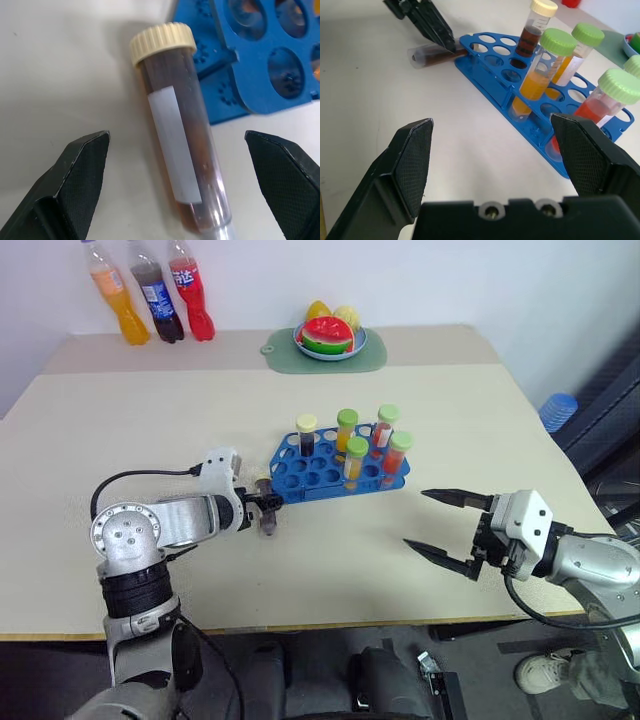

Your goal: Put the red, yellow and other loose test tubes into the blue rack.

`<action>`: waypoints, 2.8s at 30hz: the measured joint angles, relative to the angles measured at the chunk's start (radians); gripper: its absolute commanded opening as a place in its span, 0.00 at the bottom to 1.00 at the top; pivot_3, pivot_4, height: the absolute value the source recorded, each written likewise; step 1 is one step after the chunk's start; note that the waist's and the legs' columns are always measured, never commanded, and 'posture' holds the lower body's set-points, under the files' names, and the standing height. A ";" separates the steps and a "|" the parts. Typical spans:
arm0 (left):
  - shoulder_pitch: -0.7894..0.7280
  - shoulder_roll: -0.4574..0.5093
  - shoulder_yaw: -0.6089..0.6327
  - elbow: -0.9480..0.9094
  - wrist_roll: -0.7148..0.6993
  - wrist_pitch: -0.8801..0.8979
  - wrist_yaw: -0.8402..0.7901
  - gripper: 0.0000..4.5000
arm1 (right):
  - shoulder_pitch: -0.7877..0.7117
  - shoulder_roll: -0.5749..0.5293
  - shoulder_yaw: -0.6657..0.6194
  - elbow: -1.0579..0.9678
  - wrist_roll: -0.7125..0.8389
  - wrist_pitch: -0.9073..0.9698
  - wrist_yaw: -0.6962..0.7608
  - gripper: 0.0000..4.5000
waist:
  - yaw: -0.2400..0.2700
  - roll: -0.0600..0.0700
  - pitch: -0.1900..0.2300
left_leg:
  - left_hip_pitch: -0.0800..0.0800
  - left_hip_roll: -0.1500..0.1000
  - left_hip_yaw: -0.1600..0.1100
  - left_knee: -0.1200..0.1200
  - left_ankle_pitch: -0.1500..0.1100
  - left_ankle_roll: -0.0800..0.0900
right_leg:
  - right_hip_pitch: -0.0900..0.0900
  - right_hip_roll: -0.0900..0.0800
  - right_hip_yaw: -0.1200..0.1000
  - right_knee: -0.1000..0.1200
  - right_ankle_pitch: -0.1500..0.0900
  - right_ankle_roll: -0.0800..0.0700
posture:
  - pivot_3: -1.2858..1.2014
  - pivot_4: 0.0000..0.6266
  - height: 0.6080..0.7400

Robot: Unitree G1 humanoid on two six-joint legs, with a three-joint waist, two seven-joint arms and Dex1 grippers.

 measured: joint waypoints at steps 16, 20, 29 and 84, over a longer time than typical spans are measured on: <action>-0.014 0.167 -0.050 0.126 -0.147 -0.012 0.019 0.20 | 0.066 0.006 -0.034 -0.062 0.020 0.032 -0.032 0.92 | -0.021 0.002 -0.001 | 0.003 -0.001 0.001 -0.003 0.004 -0.009 | 0.000 0.001 0.000 -0.001 0.000 0.000 | 0.52 0.24 1.00; 0.184 0.390 -0.113 -0.070 -0.032 -0.193 -0.384 0.20 | 0.084 0.020 -0.034 -0.078 0.021 0.039 -0.054 0.92 | -0.024 0.002 -0.001 | 0.002 0.000 0.004 -0.010 0.006 -0.016 | -0.004 0.002 0.002 -0.002 0.000 -0.002 | 0.52 0.24 1.00; 0.362 0.393 -0.175 -0.160 0.383 -1.030 -1.199 0.20 | 0.076 0.046 -0.026 -0.090 0.021 0.045 -0.098 0.92 | 0.023 0.001 0.000 | -0.005 0.000 0.005 -0.013 0.004 -0.006 | -0.006 -0.006 0.002 -0.013 -0.001 -0.009 | 0.52 0.24 1.00; -0.208 -0.010 -0.333 0.966 0.826 -1.832 -1.857 0.20 | 0.304 0.220 -0.001 -0.250 -0.127 0.082 -0.352 0.92 | 0.005 0.002 -0.002 | -0.016 0.001 0.005 0.006 -0.002 0.005 | -0.012 0.007 0.002 -0.007 0.007 0.004 | 0.52 0.24 1.00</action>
